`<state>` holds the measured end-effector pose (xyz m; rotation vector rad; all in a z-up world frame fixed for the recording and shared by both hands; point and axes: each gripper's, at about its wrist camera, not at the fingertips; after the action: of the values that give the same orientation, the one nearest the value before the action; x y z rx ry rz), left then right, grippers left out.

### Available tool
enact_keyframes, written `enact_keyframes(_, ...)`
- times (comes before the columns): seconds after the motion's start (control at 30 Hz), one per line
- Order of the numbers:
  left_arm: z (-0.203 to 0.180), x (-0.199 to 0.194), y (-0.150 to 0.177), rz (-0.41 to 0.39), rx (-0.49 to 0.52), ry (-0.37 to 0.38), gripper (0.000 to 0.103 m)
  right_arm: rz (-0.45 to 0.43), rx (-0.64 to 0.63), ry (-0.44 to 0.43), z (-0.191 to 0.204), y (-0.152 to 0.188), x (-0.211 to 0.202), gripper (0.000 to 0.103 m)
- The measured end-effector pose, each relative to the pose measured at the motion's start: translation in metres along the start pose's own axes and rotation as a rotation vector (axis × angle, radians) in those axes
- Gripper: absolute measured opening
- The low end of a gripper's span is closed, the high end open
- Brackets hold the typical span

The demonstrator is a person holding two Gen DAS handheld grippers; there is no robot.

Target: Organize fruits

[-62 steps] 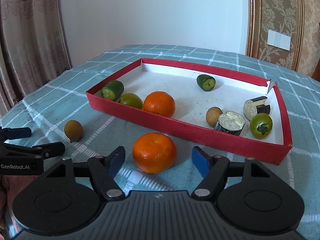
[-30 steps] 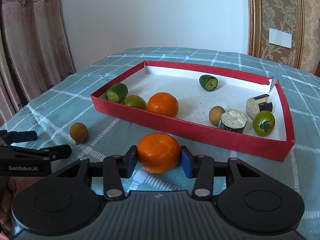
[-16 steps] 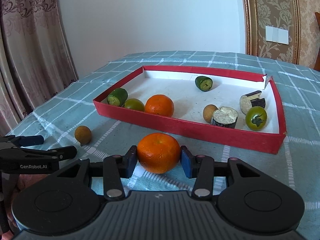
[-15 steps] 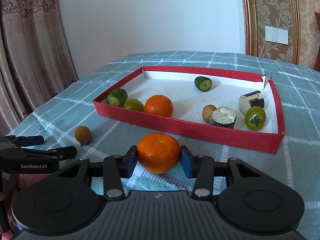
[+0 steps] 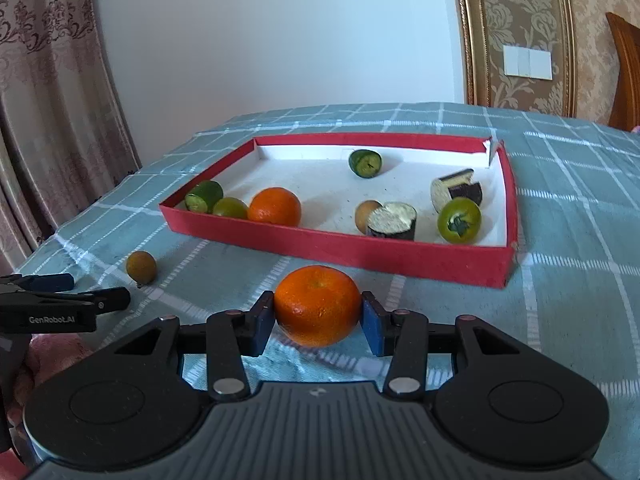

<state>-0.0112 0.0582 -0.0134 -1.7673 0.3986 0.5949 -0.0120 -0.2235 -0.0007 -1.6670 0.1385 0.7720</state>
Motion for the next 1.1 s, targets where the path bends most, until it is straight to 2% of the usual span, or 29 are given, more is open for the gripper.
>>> enact_keyframes(0.37, -0.001, 0.0, 0.0, 0.0, 0.0, 0.0, 0.103, -0.006, 0.03, 0.006, -0.005, 0.002, -0.001, 0.045)
enact_keyframes(0.83, -0.001, 0.0, 0.0, -0.001, 0.002, -0.002, 0.103, 0.004, -0.003, 0.175, -0.011, -0.009, -0.013, 0.045)
enact_keyframes(1.1, -0.001, 0.0, 0.001, -0.001, 0.002, -0.003, 0.103, 0.008, 0.002, 0.189, -0.02, -0.011, -0.014, 0.045)
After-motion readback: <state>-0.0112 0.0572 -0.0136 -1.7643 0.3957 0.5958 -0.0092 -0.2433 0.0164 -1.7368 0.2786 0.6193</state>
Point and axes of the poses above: each gripper's, at about its wrist camera, not at the fingertips, and x roughly the way its jaws point, z to its left, y to its underside, and after that the axes turned 15 degrees about -x, right-handed
